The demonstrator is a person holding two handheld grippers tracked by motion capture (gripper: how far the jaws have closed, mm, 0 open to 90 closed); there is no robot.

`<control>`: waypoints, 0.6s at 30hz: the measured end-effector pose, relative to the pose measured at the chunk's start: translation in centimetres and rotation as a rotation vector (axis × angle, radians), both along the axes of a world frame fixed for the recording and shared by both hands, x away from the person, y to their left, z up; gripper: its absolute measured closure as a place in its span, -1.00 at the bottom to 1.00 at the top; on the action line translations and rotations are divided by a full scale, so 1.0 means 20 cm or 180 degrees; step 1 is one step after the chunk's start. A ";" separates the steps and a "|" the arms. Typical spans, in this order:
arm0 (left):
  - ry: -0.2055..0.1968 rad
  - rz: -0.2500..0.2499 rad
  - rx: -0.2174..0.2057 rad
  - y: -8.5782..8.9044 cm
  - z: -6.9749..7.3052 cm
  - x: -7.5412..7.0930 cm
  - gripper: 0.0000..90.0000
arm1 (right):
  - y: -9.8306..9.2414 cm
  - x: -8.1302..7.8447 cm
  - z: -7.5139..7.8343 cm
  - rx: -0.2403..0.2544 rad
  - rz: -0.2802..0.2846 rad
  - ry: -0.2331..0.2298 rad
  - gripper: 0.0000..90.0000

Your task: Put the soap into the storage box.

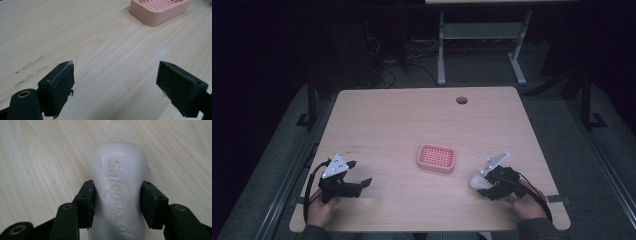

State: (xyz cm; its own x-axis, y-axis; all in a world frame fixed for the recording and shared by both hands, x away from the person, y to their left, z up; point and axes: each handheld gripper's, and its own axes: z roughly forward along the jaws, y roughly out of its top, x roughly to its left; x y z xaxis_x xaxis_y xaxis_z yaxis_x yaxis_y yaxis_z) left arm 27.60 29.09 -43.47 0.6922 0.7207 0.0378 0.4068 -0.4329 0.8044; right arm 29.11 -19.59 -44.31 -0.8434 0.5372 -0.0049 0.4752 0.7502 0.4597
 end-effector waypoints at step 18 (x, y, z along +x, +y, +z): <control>-0.0018 -0.0022 0.0014 0.00 0.00 0.00 -0.68 | 0.00 0.01 -0.04 0.0106 -0.0027 0.0034 0.08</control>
State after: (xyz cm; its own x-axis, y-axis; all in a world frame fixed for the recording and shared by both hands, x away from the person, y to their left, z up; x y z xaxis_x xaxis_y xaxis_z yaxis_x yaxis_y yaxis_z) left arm 27.57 29.16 -43.38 0.6969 0.7158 0.0448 0.3992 -0.4391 0.8049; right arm 29.25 -19.63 -45.03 -0.8387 0.5442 0.0222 0.4867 0.7305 0.4791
